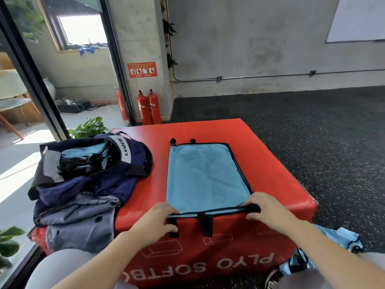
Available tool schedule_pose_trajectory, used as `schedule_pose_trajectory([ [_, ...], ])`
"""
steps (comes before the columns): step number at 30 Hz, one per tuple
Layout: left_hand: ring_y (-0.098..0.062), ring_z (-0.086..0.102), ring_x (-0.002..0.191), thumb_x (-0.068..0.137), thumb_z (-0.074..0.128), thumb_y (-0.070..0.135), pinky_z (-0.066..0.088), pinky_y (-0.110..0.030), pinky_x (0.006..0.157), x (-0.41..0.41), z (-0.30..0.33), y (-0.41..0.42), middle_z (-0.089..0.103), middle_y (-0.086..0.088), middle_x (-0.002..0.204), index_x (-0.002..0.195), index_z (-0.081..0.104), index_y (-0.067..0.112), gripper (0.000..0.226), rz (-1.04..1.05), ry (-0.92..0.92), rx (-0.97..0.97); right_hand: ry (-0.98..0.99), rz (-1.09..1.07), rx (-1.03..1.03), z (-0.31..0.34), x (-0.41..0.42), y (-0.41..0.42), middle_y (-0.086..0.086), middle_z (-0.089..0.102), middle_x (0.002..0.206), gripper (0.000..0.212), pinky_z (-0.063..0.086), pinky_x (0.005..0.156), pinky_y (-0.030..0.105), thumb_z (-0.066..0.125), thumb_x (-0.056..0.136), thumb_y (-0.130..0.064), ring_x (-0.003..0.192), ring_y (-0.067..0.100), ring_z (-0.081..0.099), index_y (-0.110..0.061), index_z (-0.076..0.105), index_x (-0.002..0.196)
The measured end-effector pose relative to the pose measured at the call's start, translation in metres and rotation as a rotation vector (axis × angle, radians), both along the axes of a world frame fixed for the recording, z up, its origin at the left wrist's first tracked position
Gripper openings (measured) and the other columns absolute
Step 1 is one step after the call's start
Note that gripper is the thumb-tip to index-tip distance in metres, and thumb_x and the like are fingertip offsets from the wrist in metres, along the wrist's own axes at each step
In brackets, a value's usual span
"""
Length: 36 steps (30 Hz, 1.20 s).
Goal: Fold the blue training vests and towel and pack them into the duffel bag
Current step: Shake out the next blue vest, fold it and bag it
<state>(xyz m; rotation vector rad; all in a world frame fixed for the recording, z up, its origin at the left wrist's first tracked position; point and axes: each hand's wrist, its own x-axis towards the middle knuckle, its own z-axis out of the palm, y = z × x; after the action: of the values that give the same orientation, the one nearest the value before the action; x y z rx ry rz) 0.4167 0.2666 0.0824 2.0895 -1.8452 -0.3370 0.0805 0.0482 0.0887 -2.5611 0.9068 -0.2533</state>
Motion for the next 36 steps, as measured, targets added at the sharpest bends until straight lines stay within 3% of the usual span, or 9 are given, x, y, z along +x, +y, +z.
schedule_pose_trajectory([
  [3,-0.005,0.047,0.116,0.082,0.077,0.039,0.034,-0.017,0.101,-0.006,-0.003,0.004,0.052,0.017,0.116,0.127,0.063,0.026,0.05,0.032,-0.028,-0.039,-0.023,-0.026,-0.019,-0.002,-0.002,0.003,-0.016,0.056,0.109,0.032,0.036,0.084,0.007,0.082,0.081,-0.033,0.098,0.0,0.054,-0.025,0.072,0.11],
  [11,-0.011,0.056,0.094,0.079,0.081,0.026,0.035,-0.013,0.08,-0.014,-0.001,0.005,0.055,0.013,0.095,0.101,0.07,0.018,0.025,0.108,-0.013,-0.087,0.043,0.01,-0.119,0.004,-0.001,0.009,-0.017,0.057,0.097,0.012,0.044,0.093,0.028,0.075,0.086,-0.031,0.1,0.008,0.054,-0.028,0.074,0.097],
  [15,-0.007,0.054,0.089,0.08,0.081,0.024,0.036,-0.018,0.079,-0.015,0.001,0.011,0.056,0.02,0.089,0.087,0.067,0.03,0.017,0.134,0.005,-0.134,0.048,-0.002,-0.111,0.01,-0.002,0.012,-0.019,0.059,0.107,0.008,0.042,0.096,0.024,0.072,0.085,-0.028,0.107,0.005,0.051,-0.031,0.073,0.093],
  [20,0.003,0.054,0.098,0.077,0.084,0.027,0.04,-0.021,0.089,-0.017,0.021,0.017,0.065,0.02,0.099,0.084,0.06,0.042,0.029,0.258,0.102,-0.293,-0.165,-0.111,0.087,0.022,-0.003,0.015,-0.023,0.062,0.113,0.012,0.044,0.089,0.023,0.078,0.075,-0.026,0.103,-0.004,0.059,-0.031,0.067,0.072],
  [24,-0.004,0.063,0.082,0.077,0.083,0.034,0.047,-0.021,0.077,-0.007,0.023,0.025,0.069,0.02,0.081,0.081,0.067,0.038,0.016,0.326,0.175,-0.225,0.009,0.01,0.02,0.02,-0.004,0.017,-0.02,0.061,0.108,0.013,0.048,0.093,0.027,0.077,0.076,-0.035,0.104,0.0,0.058,-0.036,0.064,0.077],
  [26,-0.002,0.061,0.079,0.076,0.084,0.034,0.043,-0.012,0.071,-0.008,0.022,0.029,0.066,0.025,0.078,0.079,0.069,0.035,0.015,0.308,0.161,-0.19,0.126,0.062,-0.04,0.02,-0.002,0.022,-0.019,0.056,0.111,0.019,0.046,0.094,0.027,0.077,0.076,-0.047,0.108,0.004,0.053,-0.037,0.062,0.084],
  [29,0.008,0.058,0.085,0.078,0.083,0.033,0.041,-0.006,0.072,-0.012,0.019,0.032,0.067,0.026,0.079,0.083,0.071,0.034,0.014,0.272,0.155,-0.171,0.25,0.114,-0.21,0.018,-0.001,0.028,-0.015,0.047,0.125,0.05,0.043,0.099,0.03,0.075,0.072,-0.064,0.117,0.009,0.046,-0.032,0.06,0.107],
  [33,0.006,0.059,0.084,0.079,0.083,0.036,0.039,-0.006,0.071,-0.014,0.021,0.032,0.069,0.021,0.082,0.084,0.07,0.037,0.014,0.277,0.164,-0.165,0.384,0.141,-0.477,0.004,0.0,0.036,-0.002,0.039,0.143,0.073,0.039,0.105,0.037,0.078,0.075,-0.044,0.131,0.022,0.042,-0.025,0.041,0.136],
  [36,0.003,0.06,0.083,0.079,0.082,0.037,0.04,-0.013,0.071,-0.015,0.024,0.03,0.069,0.021,0.08,0.083,0.07,0.036,0.013,0.265,0.155,-0.17,0.333,0.119,-0.59,-0.01,0.002,0.039,0.004,0.055,0.124,0.084,0.049,0.098,0.042,0.088,0.054,-0.032,0.116,0.029,0.056,-0.021,0.047,0.126],
])
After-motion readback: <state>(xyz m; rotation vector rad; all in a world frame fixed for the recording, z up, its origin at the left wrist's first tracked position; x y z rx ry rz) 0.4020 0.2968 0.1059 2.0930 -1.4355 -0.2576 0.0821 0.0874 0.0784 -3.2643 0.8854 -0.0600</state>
